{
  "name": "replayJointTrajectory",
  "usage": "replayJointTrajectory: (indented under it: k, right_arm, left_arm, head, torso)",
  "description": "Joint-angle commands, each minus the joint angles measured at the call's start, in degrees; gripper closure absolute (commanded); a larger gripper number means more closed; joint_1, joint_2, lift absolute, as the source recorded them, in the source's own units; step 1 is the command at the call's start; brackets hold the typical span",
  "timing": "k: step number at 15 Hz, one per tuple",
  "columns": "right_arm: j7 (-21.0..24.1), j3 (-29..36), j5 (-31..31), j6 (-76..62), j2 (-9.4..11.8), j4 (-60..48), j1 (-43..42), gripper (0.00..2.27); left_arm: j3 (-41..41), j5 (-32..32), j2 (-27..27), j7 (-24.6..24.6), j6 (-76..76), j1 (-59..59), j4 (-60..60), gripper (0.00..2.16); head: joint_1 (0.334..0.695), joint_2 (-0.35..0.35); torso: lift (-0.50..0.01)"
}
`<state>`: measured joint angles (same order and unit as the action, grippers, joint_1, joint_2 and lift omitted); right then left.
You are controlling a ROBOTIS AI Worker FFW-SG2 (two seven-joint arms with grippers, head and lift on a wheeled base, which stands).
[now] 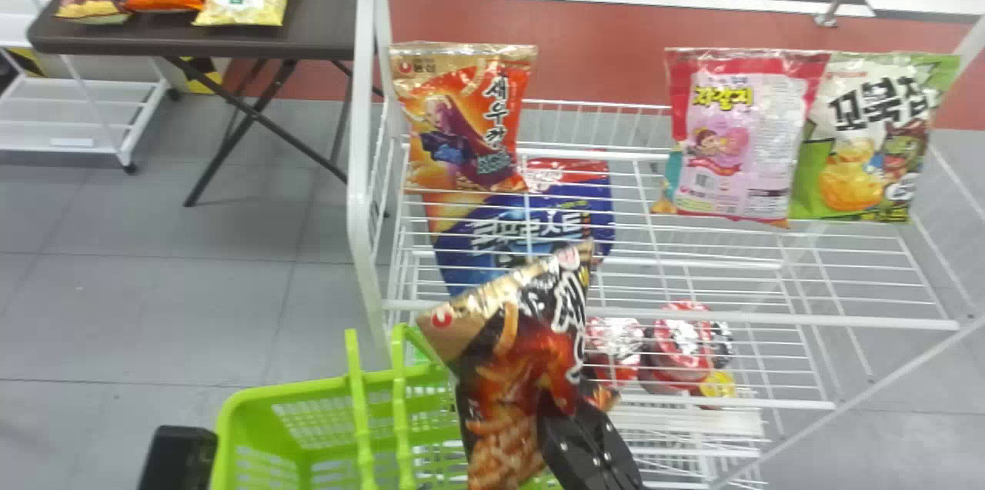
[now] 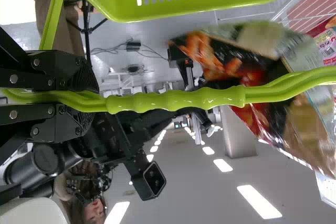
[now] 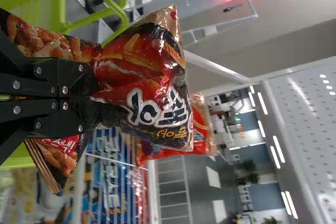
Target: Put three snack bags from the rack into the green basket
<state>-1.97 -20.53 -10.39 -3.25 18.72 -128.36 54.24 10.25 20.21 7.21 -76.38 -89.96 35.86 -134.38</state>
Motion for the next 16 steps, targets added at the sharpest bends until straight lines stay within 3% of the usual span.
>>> replayJointTrajectory:
  k: [1, 3, 4, 5, 6, 9, 12, 14, 16]
  right_arm:
    - [0.0, -2.1, -0.2, 3.6, 0.4, 2.4, -1.0, 2.24]
    - [-0.1, -3.3, -0.8, 4.1, 0.6, 4.0, -1.5, 2.03]
    - [0.0, -3.7, -0.9, 4.8, 0.9, 4.0, -1.5, 1.65]
    - [0.0, -4.0, -0.9, 5.1, 1.4, 4.0, -1.5, 0.9]
    - [0.0, -4.0, -1.1, 6.7, 1.8, 3.6, -1.5, 0.0]
    - [0.0, -2.1, -1.4, 8.3, 2.0, 0.5, 0.0, 0.02]
    - [-0.1, 3.5, -1.6, 7.1, 1.8, -2.2, 1.1, 0.04]
    - [-3.1, 10.3, -2.4, 5.0, -0.1, -2.3, -0.3, 0.07]
    - [-3.3, 15.9, -1.7, 9.5, -3.2, -2.2, -3.7, 0.05]
  left_arm:
    - [0.0, 0.1, -0.1, 0.1, -0.1, -0.3, 0.1, 2.15]
    - [-0.1, 0.0, -0.1, 0.3, -0.1, -0.4, 0.3, 2.15]
    - [-0.1, 0.0, -0.1, 0.4, -0.1, -0.6, 0.4, 2.15]
    - [-0.1, 0.0, -0.1, 0.4, -0.1, -0.8, 0.5, 2.15]
    - [-0.1, 0.0, 0.0, 0.4, -0.1, -0.9, 0.6, 2.15]
    - [-0.1, 0.0, 0.0, 0.4, -0.1, -1.1, 1.1, 2.15]
    - [-0.1, 0.1, 0.0, 0.3, -0.1, -1.1, 1.4, 2.15]
    - [-0.2, 0.1, 0.0, 0.3, -0.1, -1.1, 1.8, 2.15]
    - [-0.5, 0.2, 0.0, 0.3, -0.1, -1.1, 1.9, 2.15]
  head:
    - [0.695, 0.028]
    - [0.695, 0.078]
    - [0.695, 0.115]
    - [0.695, 0.131]
    - [0.695, 0.143]
    - [0.695, 0.164]
    - [0.695, 0.116]
    - [0.695, 0.046]
    - [0.695, -0.099]
  torso:
    - [0.0]
    - [0.0]
    - [0.0]
    - [0.0]
    - [0.0]
    - [0.0]
    - [0.0]
    - [0.0]
    - [0.0]
